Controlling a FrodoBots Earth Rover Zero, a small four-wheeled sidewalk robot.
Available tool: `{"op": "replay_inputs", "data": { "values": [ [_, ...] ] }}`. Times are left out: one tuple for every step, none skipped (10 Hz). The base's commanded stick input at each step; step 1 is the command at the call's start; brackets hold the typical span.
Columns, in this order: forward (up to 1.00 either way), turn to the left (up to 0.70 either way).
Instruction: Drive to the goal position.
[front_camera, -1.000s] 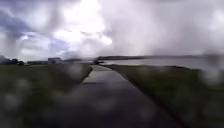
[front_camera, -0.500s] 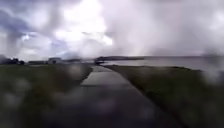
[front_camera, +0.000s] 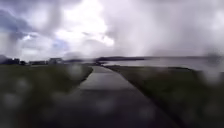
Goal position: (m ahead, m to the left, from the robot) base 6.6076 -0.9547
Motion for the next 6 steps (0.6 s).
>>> {"op": "replay_inputs", "data": {
  "values": [
    [0.7, 0.0],
    [0.7, 0.0],
    [0.7, 0.0],
    [0.7, 0.0],
    [0.7, 0.0],
    [0.7, 0.0]
  ]
}}
